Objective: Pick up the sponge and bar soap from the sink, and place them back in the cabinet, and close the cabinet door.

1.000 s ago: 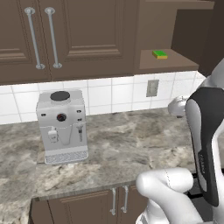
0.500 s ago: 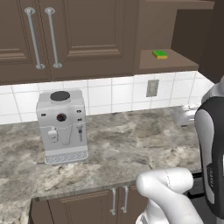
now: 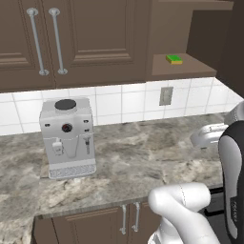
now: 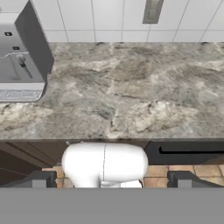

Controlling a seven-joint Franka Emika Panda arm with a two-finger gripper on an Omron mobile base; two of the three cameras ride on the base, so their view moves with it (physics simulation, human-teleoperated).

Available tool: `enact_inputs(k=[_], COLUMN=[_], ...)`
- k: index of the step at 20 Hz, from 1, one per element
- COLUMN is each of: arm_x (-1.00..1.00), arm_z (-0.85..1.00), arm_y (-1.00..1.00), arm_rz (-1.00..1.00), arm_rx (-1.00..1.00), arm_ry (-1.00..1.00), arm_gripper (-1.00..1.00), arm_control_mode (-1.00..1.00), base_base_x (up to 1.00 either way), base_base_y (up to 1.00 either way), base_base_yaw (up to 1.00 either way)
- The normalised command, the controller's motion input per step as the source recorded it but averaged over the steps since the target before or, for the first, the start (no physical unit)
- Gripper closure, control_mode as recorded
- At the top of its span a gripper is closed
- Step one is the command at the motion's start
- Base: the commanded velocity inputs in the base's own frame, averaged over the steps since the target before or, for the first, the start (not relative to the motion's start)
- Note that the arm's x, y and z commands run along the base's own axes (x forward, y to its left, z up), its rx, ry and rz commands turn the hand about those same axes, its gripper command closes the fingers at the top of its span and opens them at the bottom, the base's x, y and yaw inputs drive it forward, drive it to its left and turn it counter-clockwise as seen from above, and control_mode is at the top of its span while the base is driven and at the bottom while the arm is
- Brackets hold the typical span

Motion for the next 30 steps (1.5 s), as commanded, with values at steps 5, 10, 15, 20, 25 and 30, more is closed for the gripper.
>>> enact_inputs(k=[5,10,15,20,25,30], arm_x=[0.00,0.00,0.00,0.00,0.00,0.00], arm_z=[0.00,0.00,0.00,0.00,0.00,0.00], arm_y=[0.00,0.00,0.00,0.00,0.00,0.00], arm_rz=[0.00,0.00,0.00,0.00,0.00,0.00], arm_rx=[0.00,0.00,0.00,0.00,0.00,0.00], arm_ry=[0.00,0.00,0.00,0.00,0.00,0.00], arm_gripper=[-1.00,-1.00,-1.00,-1.00,-1.00,-1.00], arm_control_mode=[1.00,1.00,1.00,1.00,1.00,1.00], base_base_x=[-0.34,-0.73,-0.66,-0.35,-0.03,0.00], base_base_y=[-0.16,-0.67,-0.74,-0.76,-0.70,-0.65], base_base_yaw=[0.00,0.00,0.00,0.00,0.00,0.00])
